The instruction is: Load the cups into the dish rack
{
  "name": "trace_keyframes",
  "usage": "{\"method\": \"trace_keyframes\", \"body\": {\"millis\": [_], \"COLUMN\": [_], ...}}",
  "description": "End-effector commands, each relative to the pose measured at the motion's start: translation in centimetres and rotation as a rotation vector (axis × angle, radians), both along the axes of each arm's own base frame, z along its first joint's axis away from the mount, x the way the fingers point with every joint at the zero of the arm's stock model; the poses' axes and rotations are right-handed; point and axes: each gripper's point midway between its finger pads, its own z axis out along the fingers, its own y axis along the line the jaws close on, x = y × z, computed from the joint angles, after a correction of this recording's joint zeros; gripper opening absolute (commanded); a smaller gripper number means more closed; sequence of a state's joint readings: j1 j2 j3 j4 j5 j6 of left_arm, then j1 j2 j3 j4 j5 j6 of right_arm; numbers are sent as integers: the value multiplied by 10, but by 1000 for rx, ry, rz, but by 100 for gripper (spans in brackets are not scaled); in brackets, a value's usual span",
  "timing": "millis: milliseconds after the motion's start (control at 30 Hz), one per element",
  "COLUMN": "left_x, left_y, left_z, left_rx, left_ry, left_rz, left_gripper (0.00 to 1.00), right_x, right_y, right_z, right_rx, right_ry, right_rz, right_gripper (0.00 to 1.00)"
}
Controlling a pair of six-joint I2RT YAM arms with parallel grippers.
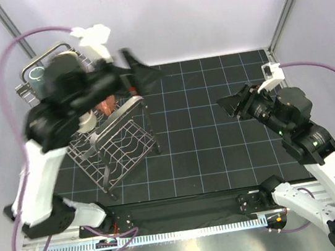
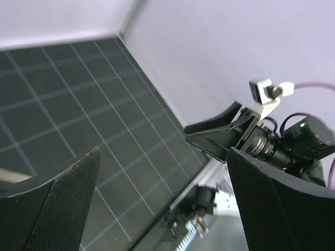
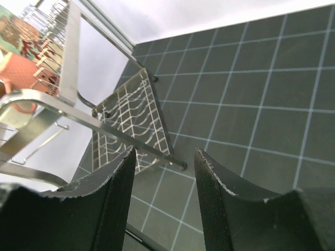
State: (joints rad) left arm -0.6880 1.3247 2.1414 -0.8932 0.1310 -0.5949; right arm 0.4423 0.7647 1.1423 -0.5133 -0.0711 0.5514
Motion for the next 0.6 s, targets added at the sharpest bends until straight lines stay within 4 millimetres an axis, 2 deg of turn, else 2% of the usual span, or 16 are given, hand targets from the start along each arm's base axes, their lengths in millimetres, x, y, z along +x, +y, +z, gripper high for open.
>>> {"method": "trace_keyframes", "body": {"millis": [0,33,67,100,133,200,233,267,300,333,367,400,467,500,533,567], "left_x": [-7,-10,-13,-14,-10,-13,-9,-19,-24,-23,-27,-45,-59,-65,-84,-92], "left_y": [-64,-72,-97,-107,-113,-137,-140,-152,-156,-158,-165,-169,-172,-178,-174,-172], "left_z": [-2,1,-12,-17,-24,-50,-60,-75,-82,-93,-112,-119,-136,-169,-163,-173], "left_rx": [-13,-14,13,28,54,119,145,180,211,249,284,303,325,362,327,331], "left_ry": [3,-4,20,21,25,59,67,78,55,39,36,13,3,14,-12,-21], "left_rz": [-176,-190,-231,-241,-209,-218,-182,-203,-204,-169,-174,-215,-234,-257,-293,-311], "left_gripper": [100,100,100,100,100,100,100,100,100,100,100,100,100,100,100,100], "right_x": [-12,-13,-16,-18,-20,-24,-25,-26,-30,-31,-31,-32,-36,-37,-39,-41], "right_y": [-14,-15,-16,-18,-18,-18,-18,-17,-18,-17,-14,-14,-13,-13,-15,-15], "right_z": [-19,-30,-37,-42,-56,-77,-84,-88,-104,-112,-113,-135,-137,-153,-148,-149], "right_rx": [-45,-56,-61,-65,-76,-88,-89,-86,-91,-90,-76,-85,-57,-60,-36,-29], "right_ry": [45,68,92,101,129,156,162,159,170,168,143,169,116,136,90,76], "right_rz": [-36,-41,-42,-45,-42,-33,-33,-23,-20,-13,3,8,24,20,15,21], "right_gripper": [51,51,51,51,52,55,56,57,61,63,66,73,80,85,87,90]}}
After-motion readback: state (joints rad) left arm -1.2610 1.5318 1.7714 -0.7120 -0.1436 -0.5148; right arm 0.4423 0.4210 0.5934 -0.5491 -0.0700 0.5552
